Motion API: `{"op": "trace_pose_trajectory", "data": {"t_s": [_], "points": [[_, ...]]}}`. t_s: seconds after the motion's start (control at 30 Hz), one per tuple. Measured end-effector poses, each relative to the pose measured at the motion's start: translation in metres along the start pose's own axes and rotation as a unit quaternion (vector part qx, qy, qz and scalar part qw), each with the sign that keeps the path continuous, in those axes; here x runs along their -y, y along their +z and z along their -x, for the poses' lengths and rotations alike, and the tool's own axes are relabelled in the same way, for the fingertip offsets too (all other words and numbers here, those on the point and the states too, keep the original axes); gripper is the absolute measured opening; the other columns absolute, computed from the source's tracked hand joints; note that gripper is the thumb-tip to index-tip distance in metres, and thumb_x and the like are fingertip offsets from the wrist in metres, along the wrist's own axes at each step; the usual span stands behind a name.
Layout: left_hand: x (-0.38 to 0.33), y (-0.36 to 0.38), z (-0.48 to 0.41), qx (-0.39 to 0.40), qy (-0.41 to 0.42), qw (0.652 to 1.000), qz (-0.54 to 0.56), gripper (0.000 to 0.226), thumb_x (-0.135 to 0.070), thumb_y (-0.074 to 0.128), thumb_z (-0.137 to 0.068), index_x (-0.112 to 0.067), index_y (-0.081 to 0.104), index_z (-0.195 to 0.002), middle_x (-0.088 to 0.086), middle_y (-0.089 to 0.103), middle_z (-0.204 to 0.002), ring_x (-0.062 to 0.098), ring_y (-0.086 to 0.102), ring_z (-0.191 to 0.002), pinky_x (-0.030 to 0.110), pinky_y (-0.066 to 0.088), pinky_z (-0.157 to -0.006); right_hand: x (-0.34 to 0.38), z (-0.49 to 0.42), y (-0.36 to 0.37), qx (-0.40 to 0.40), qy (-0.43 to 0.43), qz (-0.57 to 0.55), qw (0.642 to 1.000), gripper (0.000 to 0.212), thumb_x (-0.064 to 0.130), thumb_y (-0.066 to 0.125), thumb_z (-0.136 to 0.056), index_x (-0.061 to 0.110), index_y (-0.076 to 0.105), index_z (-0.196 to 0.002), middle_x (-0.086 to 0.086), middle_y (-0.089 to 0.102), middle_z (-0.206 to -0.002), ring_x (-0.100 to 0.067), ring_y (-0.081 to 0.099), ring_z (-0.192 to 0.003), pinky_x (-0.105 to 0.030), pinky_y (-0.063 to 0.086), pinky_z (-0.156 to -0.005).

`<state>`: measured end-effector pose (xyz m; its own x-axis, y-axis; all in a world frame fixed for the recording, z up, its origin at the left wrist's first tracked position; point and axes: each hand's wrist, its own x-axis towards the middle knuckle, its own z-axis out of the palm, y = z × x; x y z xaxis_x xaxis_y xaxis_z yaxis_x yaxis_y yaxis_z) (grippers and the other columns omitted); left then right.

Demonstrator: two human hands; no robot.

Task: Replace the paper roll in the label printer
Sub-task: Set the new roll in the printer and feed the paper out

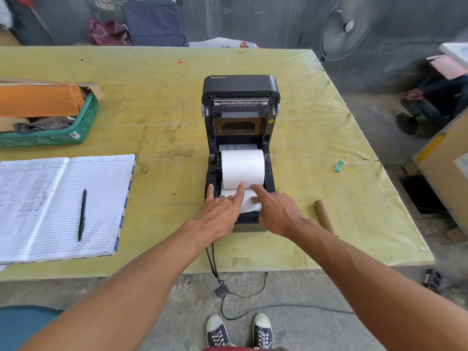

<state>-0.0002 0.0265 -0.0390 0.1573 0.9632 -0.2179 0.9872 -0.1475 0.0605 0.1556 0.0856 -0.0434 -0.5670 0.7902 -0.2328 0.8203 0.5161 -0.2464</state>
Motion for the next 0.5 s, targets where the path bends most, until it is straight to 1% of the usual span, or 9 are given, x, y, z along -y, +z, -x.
{"op": "trace_pose_trajectory", "data": {"t_s": [0.03, 0.1, 0.17, 0.2, 0.23, 0.3, 0.33, 0.37, 0.5], "points": [[-0.001, 0.002, 0.003, -0.002, 0.003, 1.0, 0.008, 0.098, 0.008, 0.052, -0.083, -0.006, -0.015, -0.154, -0.002, 0.047, -0.074, 0.023, 0.056, -0.069, 0.057, 0.01, -0.12, 0.0, -0.001, -0.001, 0.001, -0.001, -0.005, 1.0, 0.069, 0.0, 0.05, -0.081, 0.017, 0.035, -0.146, 0.0, 0.067, -0.133, -0.036, 0.067, -0.086, -0.038, 0.055, -0.069], [-0.001, 0.008, 0.005, -0.009, 0.003, 1.0, 0.025, 0.1, 0.004, 0.056, -0.081, -0.007, -0.013, -0.154, -0.001, 0.05, -0.069, 0.023, 0.059, -0.071, 0.052, 0.012, -0.12, -0.001, -0.002, -0.005, 0.006, -0.011, -0.009, 1.0, 0.064, 0.006, 0.05, -0.083, 0.018, 0.043, -0.145, 0.002, 0.065, -0.135, -0.032, 0.067, -0.1, -0.039, 0.055, -0.081], [0.005, 0.014, 0.001, -0.018, -0.001, 0.999, 0.042, 0.098, 0.003, 0.055, -0.08, -0.01, -0.007, -0.156, 0.001, 0.063, -0.076, 0.023, 0.062, -0.076, 0.048, 0.015, -0.12, -0.003, -0.001, -0.008, 0.012, -0.03, 0.005, 0.999, 0.059, 0.013, 0.052, -0.084, 0.02, 0.048, -0.142, 0.004, 0.065, -0.136, -0.027, 0.065, -0.11, -0.039, 0.052, -0.091], [0.009, 0.017, -0.002, -0.023, -0.001, 0.998, 0.052, 0.092, 0.003, 0.055, -0.082, -0.011, 0.002, -0.156, 0.002, 0.069, -0.087, 0.025, 0.064, -0.082, 0.046, 0.021, -0.119, -0.005, -0.001, -0.01, 0.014, -0.039, 0.014, 0.999, 0.058, 0.017, 0.053, -0.084, 0.021, 0.049, -0.141, 0.005, 0.064, -0.136, -0.025, 0.064, -0.113, -0.038, 0.05, -0.095], [0.013, 0.017, -0.004, -0.033, 0.0, 0.997, 0.069, 0.079, 0.003, 0.055, -0.085, -0.011, 0.017, -0.153, 0.003, 0.072, -0.097, 0.026, 0.065, -0.086, 0.043, 0.032, -0.113, -0.007, 0.0, -0.01, 0.015, -0.045, 0.021, 0.999, 0.057, 0.021, 0.054, -0.084, 0.022, 0.05, -0.141, 0.005, 0.064, -0.136, -0.024, 0.064, -0.114, -0.037, 0.049, -0.096], [0.02, 0.014, -0.006, -0.053, 0.0, 0.993, 0.103, 0.039, 0.001, 0.056, -0.09, -0.012, 0.052, -0.127, 0.006, 0.074, -0.1, 0.026, 0.067, -0.083, 0.035, 0.051, -0.084, -0.01, -0.001, -0.011, 0.014, -0.053, 0.032, 0.998, 0.056, 0.028, 0.054, -0.085, 0.024, 0.05, -0.141, 0.005, 0.064, -0.136, -0.023, 0.064, -0.112, -0.036, 0.048, -0.095], [0.022, 0.013, -0.006, -0.058, -0.006, 0.992, 0.115, 0.024, -0.003, 0.055, -0.093, -0.012, 0.061, -0.114, 0.007, 0.074, -0.094, 0.027, 0.067, -0.08, 0.036, 0.052, -0.072, -0.011, -0.002, -0.01, 0.014, -0.057, 0.036, 0.998, 0.055, 0.031, 0.055, -0.087, 0.025, 0.05, -0.141, 0.006, 0.063, -0.137, -0.023, 0.064, -0.112, -0.036, 0.047, -0.095], [0.022, 0.011, -0.006, -0.064, -0.012, 0.989, 0.132, 0.018, -0.007, 0.054, -0.095, -0.013, 0.066, -0.108, 0.009, 0.074, -0.09, 0.028, 0.068, -0.078, 0.037, 0.053, -0.068, -0.011, -0.003, -0.01, 0.015, -0.06, 0.039, 0.997, 0.054, 0.035, 0.056, -0.088, 0.026, 0.049, -0.141, 0.006, 0.062, -0.138, -0.022, 0.064, -0.113, -0.037, 0.047, -0.096], [0.02, 0.012, -0.005, -0.105, -0.024, 0.977, 0.183, 0.025, -0.016, 0.056, -0.098, -0.018, 0.072, -0.118, 0.008, 0.077, -0.101, 0.028, 0.071, -0.089, 0.04, 0.058, -0.08, -0.008, -0.005, -0.006, 0.007, -0.065, 0.07, 0.995, 0.056, 0.052, 0.058, -0.092, 0.026, 0.051, -0.141, 0.006, 0.057, -0.142, -0.02, 0.06, -0.118, -0.04, 0.044, -0.099]]}}
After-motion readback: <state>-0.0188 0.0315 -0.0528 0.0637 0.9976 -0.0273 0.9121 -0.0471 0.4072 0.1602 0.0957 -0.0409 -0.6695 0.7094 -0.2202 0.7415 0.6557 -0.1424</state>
